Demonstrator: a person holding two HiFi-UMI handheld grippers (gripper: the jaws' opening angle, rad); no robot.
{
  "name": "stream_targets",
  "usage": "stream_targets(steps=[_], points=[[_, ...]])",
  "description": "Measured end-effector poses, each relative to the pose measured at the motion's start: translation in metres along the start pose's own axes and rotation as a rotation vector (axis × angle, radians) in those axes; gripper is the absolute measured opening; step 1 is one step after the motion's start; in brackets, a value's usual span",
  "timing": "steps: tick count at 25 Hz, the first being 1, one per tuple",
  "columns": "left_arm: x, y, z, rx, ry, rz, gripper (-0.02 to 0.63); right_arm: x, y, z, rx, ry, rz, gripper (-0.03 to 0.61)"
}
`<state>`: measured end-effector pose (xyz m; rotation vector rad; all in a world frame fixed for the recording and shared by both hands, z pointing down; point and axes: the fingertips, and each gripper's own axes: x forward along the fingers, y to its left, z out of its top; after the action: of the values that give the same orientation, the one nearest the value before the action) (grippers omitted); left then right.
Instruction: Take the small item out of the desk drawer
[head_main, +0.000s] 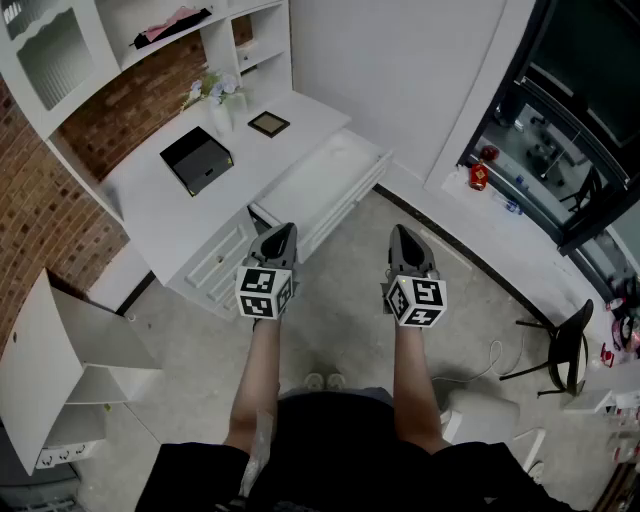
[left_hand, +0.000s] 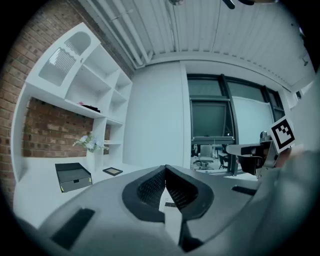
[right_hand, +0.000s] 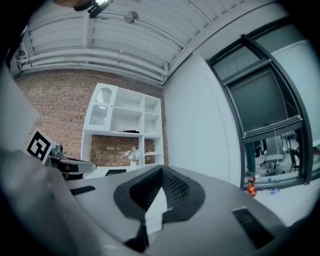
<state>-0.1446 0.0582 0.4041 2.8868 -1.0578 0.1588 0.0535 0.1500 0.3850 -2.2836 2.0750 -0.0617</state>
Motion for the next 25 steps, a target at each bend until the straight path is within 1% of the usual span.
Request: stream_targets(steps=[15, 25], points=[[0.002, -0.002, -0.009, -0.012, 0.02, -0.017, 0.009, -0.003, 0.004, -0.002, 0.006, 0.001, 0.001, -0.003], [0.001, -0.01, -0.029, -0.021, 0.068, -0.035, 0.009, -0.008, 0.006, -0.024, 0.051, 0.044, 0.006, -0.002]])
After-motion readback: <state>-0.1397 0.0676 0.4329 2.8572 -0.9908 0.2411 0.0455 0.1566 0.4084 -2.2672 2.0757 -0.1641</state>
